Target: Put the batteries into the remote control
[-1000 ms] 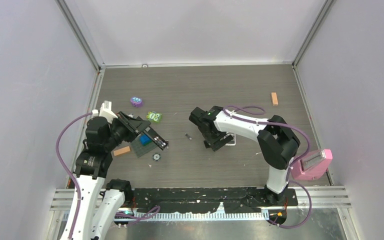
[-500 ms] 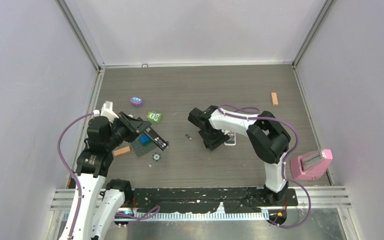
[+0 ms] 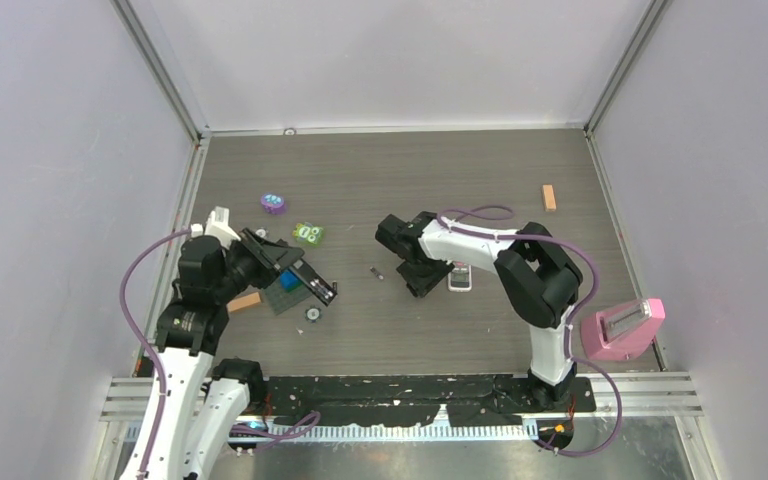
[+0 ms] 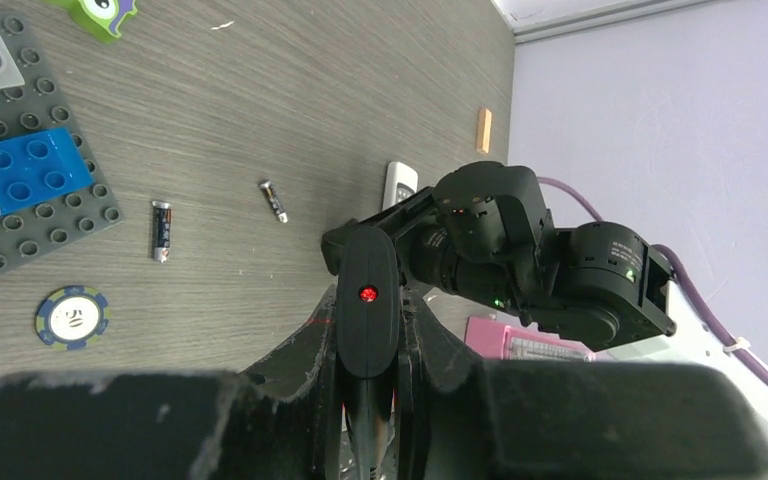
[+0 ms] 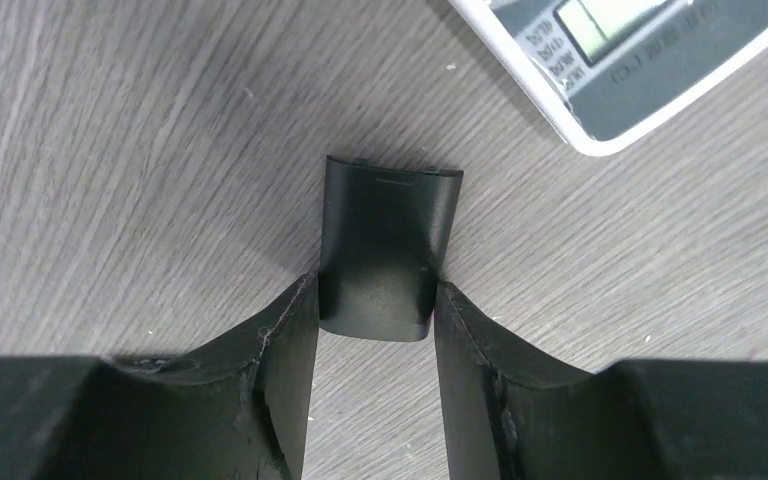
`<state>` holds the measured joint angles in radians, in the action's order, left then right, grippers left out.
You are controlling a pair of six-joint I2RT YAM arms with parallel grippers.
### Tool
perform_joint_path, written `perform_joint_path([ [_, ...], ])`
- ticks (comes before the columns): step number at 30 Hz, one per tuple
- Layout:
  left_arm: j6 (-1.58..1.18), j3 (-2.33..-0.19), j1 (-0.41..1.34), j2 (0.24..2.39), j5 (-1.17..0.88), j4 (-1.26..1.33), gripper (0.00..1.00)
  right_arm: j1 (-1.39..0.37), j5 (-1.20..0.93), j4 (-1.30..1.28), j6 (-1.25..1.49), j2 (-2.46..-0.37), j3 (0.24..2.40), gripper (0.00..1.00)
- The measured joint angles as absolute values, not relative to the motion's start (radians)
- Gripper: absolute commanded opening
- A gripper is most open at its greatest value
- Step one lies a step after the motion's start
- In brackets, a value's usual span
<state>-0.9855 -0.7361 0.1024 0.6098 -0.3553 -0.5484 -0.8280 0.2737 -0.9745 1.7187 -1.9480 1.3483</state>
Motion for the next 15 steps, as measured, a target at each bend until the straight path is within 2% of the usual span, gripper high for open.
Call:
perform_joint_path([
  [1, -0.984, -0.729, 0.102, 0.607, -0.36, -0.545, 0.0, -0.83, 0.284, -0.961, 1.685, -1.943, 1.341, 0.1],
  [3, -0.978, -0.716, 0.102, 0.605, -0.374, -0.537, 0.0, -0.839, 0.31, -0.933, 1.618, -1.926, 1.319, 0.06],
  [7, -0.953, -0.696, 0.102, 0.607, -0.428, -0.517, 0.0, -0.862, 0.348, -0.866, 1.438, -1.842, 1.22, 0.05],
  [15, -0.925, -0.664, 0.105, 0.618, -0.542, -0.471, 0.0, -0.871, 0.348, -0.728, 1.002, -1.512, 1.019, 0.05],
])
